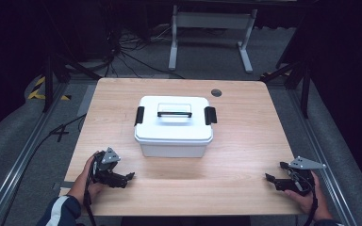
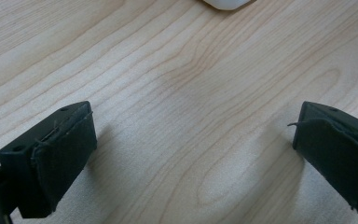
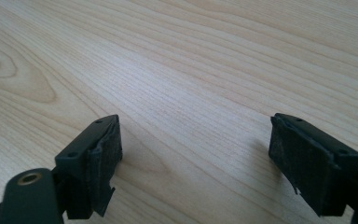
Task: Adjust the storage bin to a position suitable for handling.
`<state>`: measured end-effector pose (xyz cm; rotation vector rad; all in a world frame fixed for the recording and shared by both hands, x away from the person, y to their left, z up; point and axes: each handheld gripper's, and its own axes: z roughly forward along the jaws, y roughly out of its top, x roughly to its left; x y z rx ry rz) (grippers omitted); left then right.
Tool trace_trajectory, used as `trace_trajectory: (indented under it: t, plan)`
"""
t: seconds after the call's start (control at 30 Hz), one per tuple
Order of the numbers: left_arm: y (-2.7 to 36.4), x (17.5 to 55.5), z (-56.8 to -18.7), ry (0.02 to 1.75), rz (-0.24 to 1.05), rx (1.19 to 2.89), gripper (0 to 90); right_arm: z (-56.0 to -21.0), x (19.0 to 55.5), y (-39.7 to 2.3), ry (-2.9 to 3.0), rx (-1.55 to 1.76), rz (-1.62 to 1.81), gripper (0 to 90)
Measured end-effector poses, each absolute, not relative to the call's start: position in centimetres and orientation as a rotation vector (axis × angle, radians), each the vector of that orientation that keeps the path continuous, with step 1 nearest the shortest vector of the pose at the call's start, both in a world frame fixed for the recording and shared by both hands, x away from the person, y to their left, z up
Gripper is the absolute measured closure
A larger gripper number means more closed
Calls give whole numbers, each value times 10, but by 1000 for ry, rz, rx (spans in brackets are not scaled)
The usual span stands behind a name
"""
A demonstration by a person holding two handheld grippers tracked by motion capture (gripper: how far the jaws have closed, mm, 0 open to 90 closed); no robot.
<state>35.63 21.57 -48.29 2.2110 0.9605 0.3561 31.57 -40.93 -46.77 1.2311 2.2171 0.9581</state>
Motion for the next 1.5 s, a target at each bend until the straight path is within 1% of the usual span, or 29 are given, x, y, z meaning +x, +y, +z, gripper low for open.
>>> trace_trajectory:
  t: [0.37, 0.53, 0.87, 1.0, 1.07, 1.1, 1.13, 1.33, 1.5]
  plan:
    - [216, 357, -483, 956, 356, 2213, 0, -468, 316, -409, 2216, 1231, 958, 175]
    - [218, 360, -482, 906, 345, 2236, 1, -468, 316, -409, 2221, 1231, 959, 174]
    - [218, 363, -483, 873, 323, 2239, 3, -464, 319, -410, 2265, 1223, 934, 181]
    - [220, 361, -482, 876, 324, 2243, 5, -462, 321, -408, 2299, 1200, 919, 235]
    - [222, 360, -483, 875, 320, 2242, 5, -460, 322, -407, 2322, 1186, 912, 238]
    - [222, 360, -483, 875, 320, 2242, 5, -460, 323, -406, 2332, 1178, 906, 261]
    - [223, 359, -483, 879, 329, 2239, 5, -459, 323, -405, 2344, 1167, 906, 303]
    - [224, 361, -482, 861, 318, 2255, 0, -451, 327, -399, 2369, 1136, 893, 334]
    - [223, 361, -482, 862, 316, 2249, 1, -429, 335, -392, 2383, 1073, 906, 357]
